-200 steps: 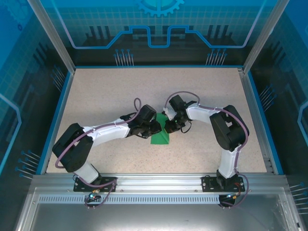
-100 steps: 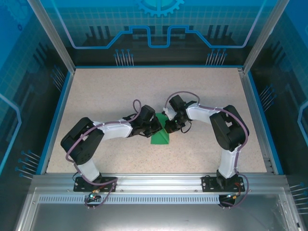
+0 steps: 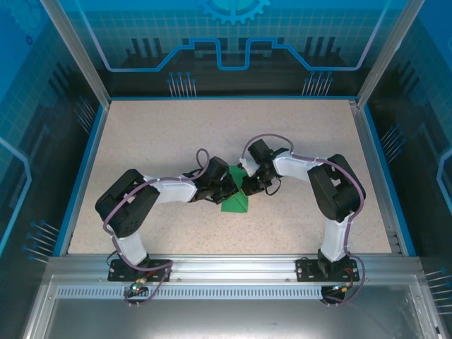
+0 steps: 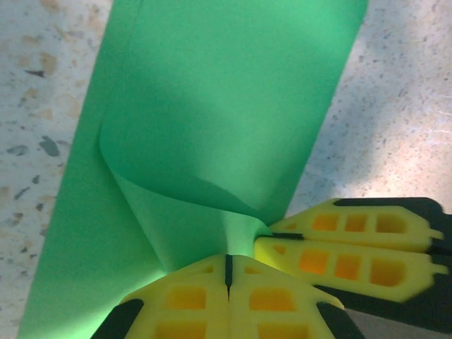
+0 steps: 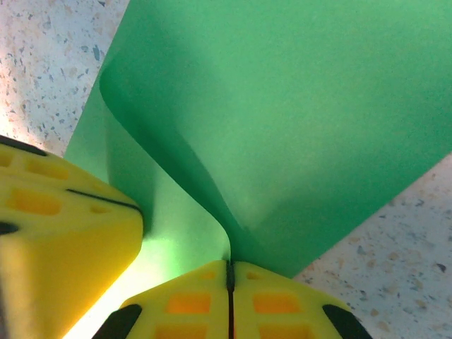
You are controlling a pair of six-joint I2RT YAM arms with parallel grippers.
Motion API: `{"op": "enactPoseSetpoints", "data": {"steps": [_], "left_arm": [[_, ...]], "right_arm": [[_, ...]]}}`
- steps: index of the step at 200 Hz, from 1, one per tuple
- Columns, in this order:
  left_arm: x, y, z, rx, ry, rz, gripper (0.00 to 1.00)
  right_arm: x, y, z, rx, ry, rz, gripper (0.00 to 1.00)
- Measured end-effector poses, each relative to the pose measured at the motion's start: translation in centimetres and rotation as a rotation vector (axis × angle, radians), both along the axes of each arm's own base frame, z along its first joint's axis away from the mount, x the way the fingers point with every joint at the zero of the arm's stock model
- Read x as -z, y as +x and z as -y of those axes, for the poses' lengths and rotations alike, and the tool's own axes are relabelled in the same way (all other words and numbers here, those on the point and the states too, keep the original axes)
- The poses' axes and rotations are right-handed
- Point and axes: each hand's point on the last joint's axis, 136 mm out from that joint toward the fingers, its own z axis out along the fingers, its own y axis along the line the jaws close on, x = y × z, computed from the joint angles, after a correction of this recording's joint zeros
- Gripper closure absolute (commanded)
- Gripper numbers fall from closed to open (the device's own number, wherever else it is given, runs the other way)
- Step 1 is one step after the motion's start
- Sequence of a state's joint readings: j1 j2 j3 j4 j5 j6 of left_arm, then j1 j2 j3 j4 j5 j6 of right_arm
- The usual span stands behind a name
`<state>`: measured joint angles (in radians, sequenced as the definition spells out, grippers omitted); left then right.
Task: Fold a paper plane with a square sheet of paper (pick it up from the middle)
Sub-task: Fold the triangle a second time at the center of the table.
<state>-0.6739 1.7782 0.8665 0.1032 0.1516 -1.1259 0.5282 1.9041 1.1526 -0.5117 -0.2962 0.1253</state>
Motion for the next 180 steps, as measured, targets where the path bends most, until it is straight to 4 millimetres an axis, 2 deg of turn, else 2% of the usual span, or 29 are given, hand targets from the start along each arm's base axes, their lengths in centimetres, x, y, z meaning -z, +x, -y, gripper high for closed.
{"op": "enactPoseSetpoints", "data": {"steps": [80, 106, 124, 134, 151, 168, 180], "left_arm": [[1.3, -0.2, -0.2, -0.001, 0.014, -0.024, 1.0], [1.3, -0.1, -0.1, -0.001, 0.012, -0.021, 1.0], [1.3, -0.1, -0.1, -0.001, 0.006, -0.014, 1.0], [1.4, -0.1, -0.1, -0.001, 0.004, -0.011, 1.0], [1.3, -0.1, -0.1, -0.001, 0.002, -0.009, 1.0], [1.3, -0.1, -0.1, -0.001, 0.002, -0.008, 1.0], [1.3, -0.1, -0.1, -0.001, 0.002, -0.008, 1.0]], "right_arm": [[0.0, 0.0, 0.0, 0.0, 0.002, -0.002, 0.9], [0.0, 0.0, -0.1, 0.003, 0.003, -0.004, 0.85], [-0.4, 0.1, -0.1, 0.012, 0.007, 0.001, 0.76], [-1.0, 0.2, -0.1, 0.029, 0.015, 0.008, 0.74], [-2.7, 0.6, 0.1, 0.06, 0.041, 0.036, 0.67], [-4.9, 0.9, 0.4, 0.101, 0.082, 0.067, 0.67], [-6.3, 0.8, 0.3, 0.117, 0.12, 0.078, 0.72]]}}
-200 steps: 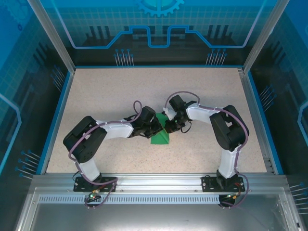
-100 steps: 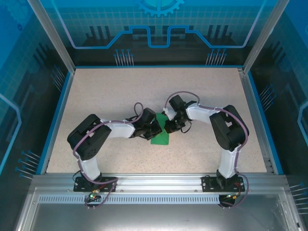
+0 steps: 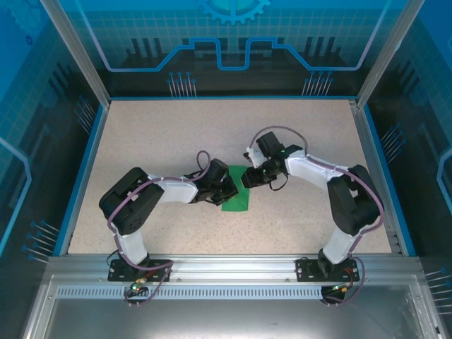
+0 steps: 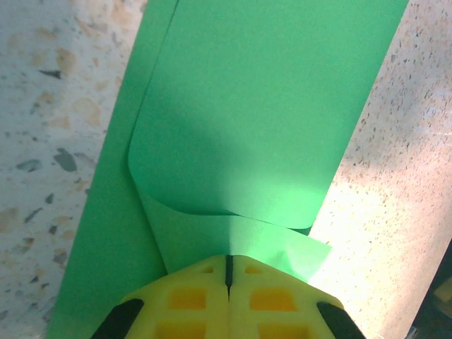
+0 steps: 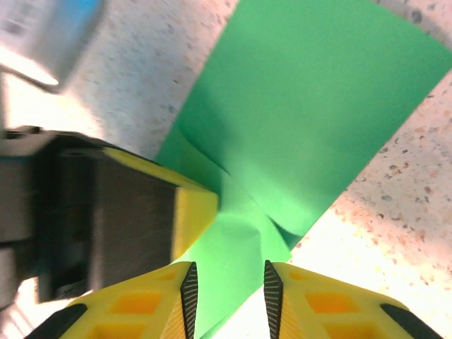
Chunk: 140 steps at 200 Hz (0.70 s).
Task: Fold a paper plane with a square sheet of paper (pick it up from the middle)
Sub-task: Fold the triangle a second time at the center of the table.
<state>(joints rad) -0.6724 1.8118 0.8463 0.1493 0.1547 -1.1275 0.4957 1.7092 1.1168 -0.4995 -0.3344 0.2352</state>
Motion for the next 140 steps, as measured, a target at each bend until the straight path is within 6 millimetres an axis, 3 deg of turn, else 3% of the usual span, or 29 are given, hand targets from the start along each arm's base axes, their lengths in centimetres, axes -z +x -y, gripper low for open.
{"op": "enactPoseSetpoints", "data": {"steps": [23, 72, 140], "left_arm": [[0.0, 0.0, 0.0, 0.0, 0.0, 0.0, 1.0], [0.0, 0.0, 0.0, 0.0, 0.0, 0.0, 1.0], [0.0, 0.0, 0.0, 0.0, 0.0, 0.0, 1.0]], "right_arm": [[-1.2, -1.1, -0.9, 0.004, 0.079, -0.018, 0.83], [1.0, -4.8, -2.8, -0.007, 0.112, -0.164, 0.9], [3.8, -5.5, -3.1, 0.025, 0.089, -0.256, 0.9]]}}
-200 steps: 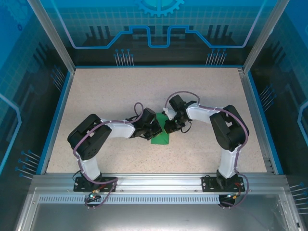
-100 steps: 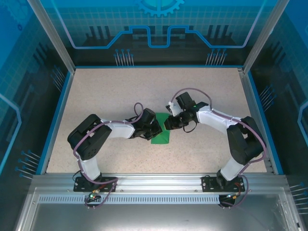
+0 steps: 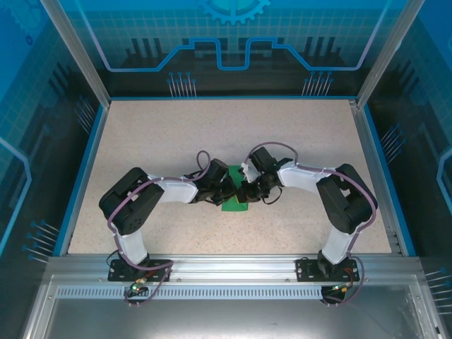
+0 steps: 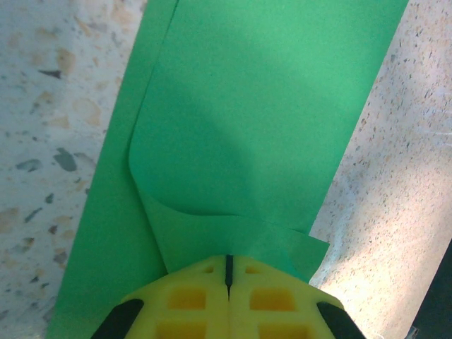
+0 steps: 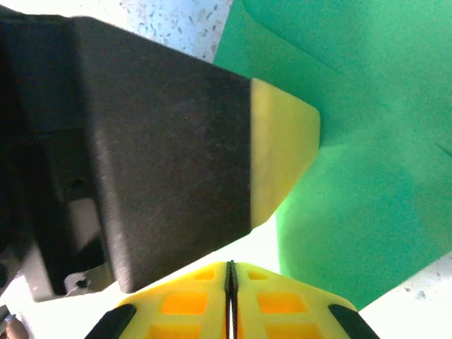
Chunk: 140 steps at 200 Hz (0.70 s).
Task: Fold a paper plane with a square sheet of paper (pick it up from the middle)
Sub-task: Fold the triangle a second time at the center of the table.
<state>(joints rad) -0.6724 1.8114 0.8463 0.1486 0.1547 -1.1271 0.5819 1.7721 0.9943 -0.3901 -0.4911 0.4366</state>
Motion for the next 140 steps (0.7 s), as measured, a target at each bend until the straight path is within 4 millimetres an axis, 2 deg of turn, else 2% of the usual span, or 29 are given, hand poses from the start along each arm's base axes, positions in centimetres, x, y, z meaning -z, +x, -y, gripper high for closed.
{"op": "enactPoseSetpoints", "data": {"steps": [99, 140], "left_arm": [[0.0, 0.0, 0.0, 0.0, 0.0, 0.0, 1.0], [0.0, 0.0, 0.0, 0.001, 0.0, 0.0, 1.0]], "right_arm": [[2.5, -0.3, 1.2, 0.022, -0.087, -0.026, 0.9], [2.7, -0.3, 1.3, 0.019, -0.095, -0.02, 0.9]]}}
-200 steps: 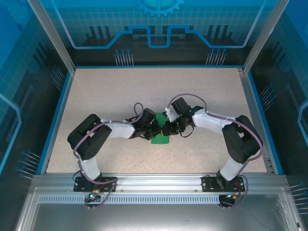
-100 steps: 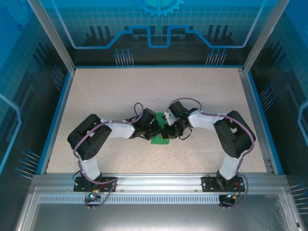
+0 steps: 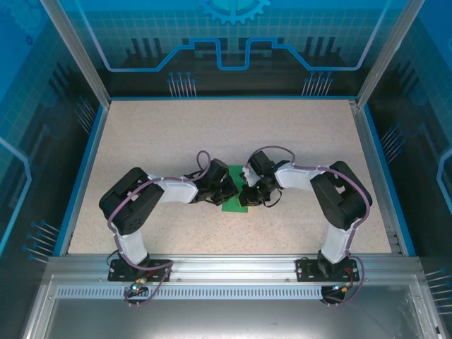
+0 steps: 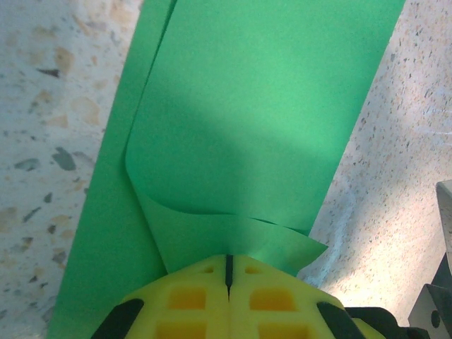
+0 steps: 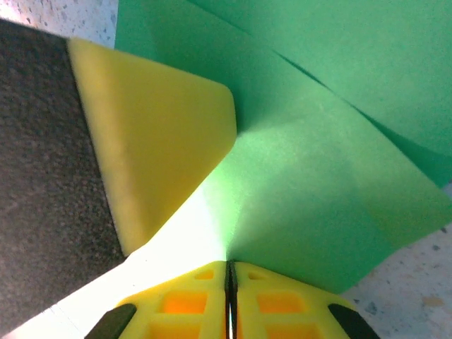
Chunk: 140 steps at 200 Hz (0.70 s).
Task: Fold a paper plane with a square sheet of paper (pick it up from the middle)
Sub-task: Fold the triangle a second time at the center of the table.
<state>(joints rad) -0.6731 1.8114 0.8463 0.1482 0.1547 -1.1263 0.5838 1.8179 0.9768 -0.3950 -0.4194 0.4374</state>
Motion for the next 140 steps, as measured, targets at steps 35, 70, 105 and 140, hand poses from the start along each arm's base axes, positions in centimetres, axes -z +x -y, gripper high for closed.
{"op": "enactPoseSetpoints", "data": {"steps": [35, 70, 105, 140], "left_arm": [[0.0, 0.0, 0.0, 0.001, 0.0, 0.001, 1.0], [0.0, 0.0, 0.0, 0.001, 0.001, 0.001, 1.0], [0.0, 0.0, 0.0, 0.001, 0.001, 0.001, 1.0], [0.0, 0.0, 0.0, 0.002, 0.001, 0.001, 1.0]], "right_arm": [[-0.5, -0.2, 0.3, -0.004, -0.007, 0.006, 0.88], [-2.6, -0.6, -0.1, -0.019, 0.027, 0.03, 0.87], [-2.7, -1.5, -0.7, -0.048, 0.023, 0.031, 0.88], [-0.7, -1.7, 0.2, -0.037, -0.029, 0.006, 0.89]]}}
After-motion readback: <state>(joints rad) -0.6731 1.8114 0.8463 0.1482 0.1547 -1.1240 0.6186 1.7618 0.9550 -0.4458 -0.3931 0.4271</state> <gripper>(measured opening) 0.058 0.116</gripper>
